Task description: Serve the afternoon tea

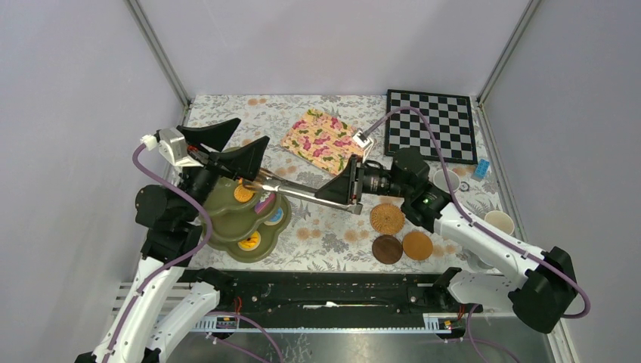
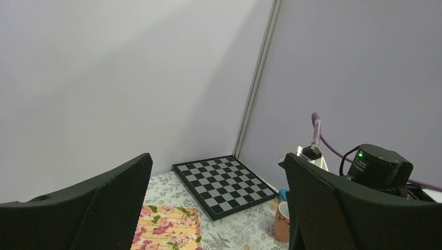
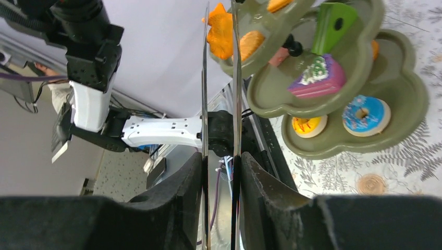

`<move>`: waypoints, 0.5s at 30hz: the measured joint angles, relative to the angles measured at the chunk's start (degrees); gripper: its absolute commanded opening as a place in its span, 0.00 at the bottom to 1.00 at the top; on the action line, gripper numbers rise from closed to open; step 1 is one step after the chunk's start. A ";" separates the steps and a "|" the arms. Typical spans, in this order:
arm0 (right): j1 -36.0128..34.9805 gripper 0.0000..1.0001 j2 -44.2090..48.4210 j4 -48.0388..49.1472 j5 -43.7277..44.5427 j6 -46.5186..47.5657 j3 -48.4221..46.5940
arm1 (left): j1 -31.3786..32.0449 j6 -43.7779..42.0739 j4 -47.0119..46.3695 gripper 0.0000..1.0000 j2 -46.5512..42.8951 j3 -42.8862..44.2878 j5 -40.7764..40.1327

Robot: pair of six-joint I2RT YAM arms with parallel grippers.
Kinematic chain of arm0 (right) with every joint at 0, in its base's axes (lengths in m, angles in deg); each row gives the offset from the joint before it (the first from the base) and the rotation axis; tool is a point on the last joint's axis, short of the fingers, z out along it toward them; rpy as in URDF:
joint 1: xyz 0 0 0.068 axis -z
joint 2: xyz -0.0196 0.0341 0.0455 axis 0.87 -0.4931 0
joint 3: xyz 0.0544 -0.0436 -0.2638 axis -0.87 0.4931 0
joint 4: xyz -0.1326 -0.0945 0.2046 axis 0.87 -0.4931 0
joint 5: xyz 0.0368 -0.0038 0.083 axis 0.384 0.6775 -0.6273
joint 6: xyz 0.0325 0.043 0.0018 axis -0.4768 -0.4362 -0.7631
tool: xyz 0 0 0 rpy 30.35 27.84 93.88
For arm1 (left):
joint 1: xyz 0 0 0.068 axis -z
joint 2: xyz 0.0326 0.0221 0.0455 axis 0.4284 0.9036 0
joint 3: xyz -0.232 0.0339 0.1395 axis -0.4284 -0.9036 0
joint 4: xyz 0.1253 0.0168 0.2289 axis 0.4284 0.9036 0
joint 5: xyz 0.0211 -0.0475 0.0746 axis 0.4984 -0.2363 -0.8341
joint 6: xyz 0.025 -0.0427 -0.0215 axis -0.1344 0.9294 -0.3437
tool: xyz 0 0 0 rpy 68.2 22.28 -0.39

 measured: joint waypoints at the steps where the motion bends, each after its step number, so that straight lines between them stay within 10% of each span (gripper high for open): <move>1: -1.18 0.31 -0.28 -0.02 0.15 0.33 -0.63 | -0.02 0.00 -0.04 0.99 -0.07 0.00 0.00; 15: -12.02 0.31 -9.77 -1.77 3.89 6.73 -11.32 | -0.11 -0.02 0.02 0.99 -0.09 0.00 0.00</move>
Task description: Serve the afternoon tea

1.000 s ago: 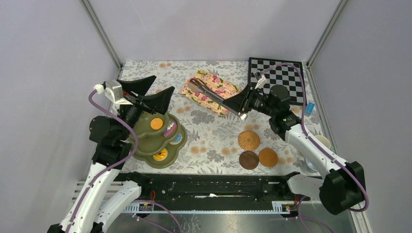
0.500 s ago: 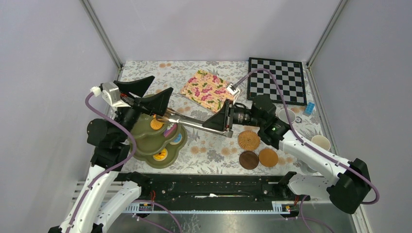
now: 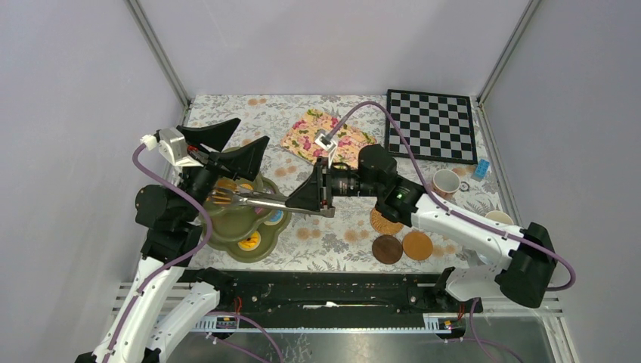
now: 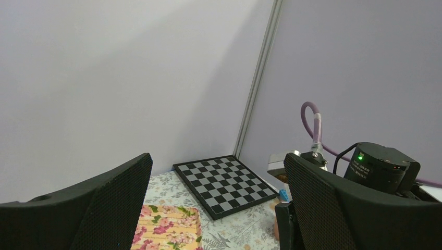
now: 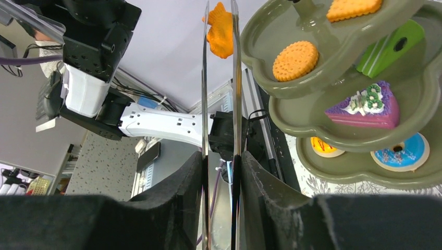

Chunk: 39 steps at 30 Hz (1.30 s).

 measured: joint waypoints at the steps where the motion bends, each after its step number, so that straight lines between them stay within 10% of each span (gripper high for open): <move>1: -0.59 0.31 -0.66 -0.63 0.55 0.66 -0.85 | 0.00 0.00 0.00 0.99 0.00 0.00 -0.02; 29: -12.57 0.31 -11.58 -14.01 21.75 16.87 -15.56 | 0.00 -0.02 0.02 0.99 -0.37 -0.02 -0.02; 39: -12.61 0.48 -12.17 -15.02 23.26 17.90 -16.52 | 0.00 0.00 0.02 0.99 -0.37 -0.02 -0.02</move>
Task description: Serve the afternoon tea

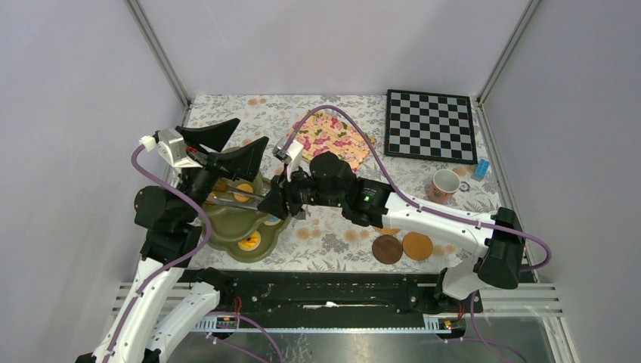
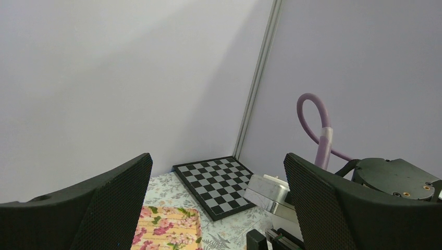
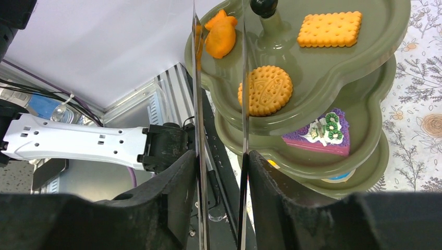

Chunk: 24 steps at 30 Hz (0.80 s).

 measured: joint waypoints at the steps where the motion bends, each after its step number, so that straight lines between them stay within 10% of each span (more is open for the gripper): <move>1: 0.00 0.48 0.00 0.00 0.13 0.11 0.00 | 0.00 0.00 0.00 0.99 0.00 0.02 0.00; 24: -0.07 0.45 10.73 -1.16 3.32 3.21 4.90 | 0.00 0.00 -0.02 0.99 0.09 0.00 0.17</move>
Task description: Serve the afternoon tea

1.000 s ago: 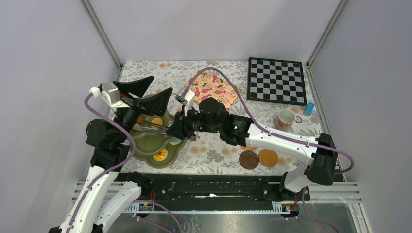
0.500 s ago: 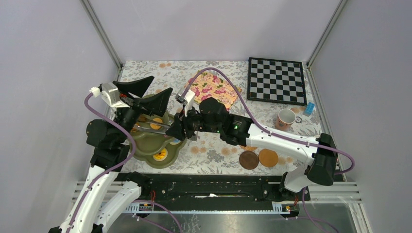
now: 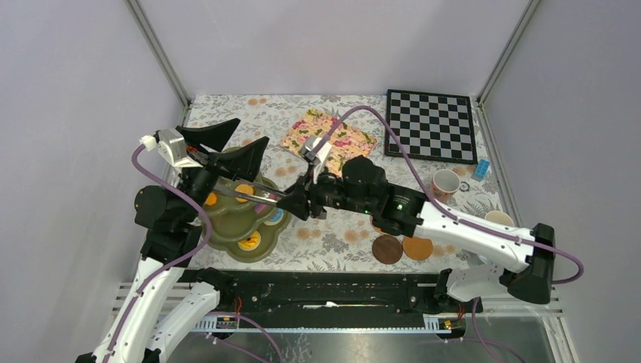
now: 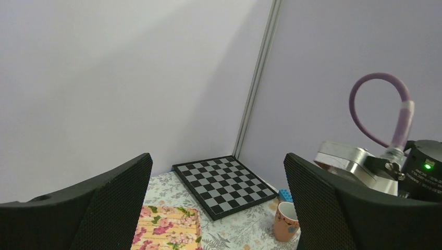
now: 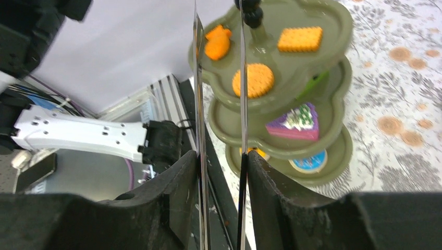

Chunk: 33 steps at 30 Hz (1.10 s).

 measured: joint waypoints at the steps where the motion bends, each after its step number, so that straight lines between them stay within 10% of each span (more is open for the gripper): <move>1: 0.00 0.45 1.25 -0.13 0.46 0.24 1.33 | 0.00 0.00 0.00 0.99 0.02 0.02 0.00; 19: -0.02 0.40 26.71 -13.38 34.97 4.57 19.52 | -0.02 1.05 -0.42 0.99 1.81 0.00 0.87; 33: 22.23 0.37 0.96 2.99 28.22 6.34 27.41 | -0.11 1.46 -0.83 0.99 2.34 -0.04 1.66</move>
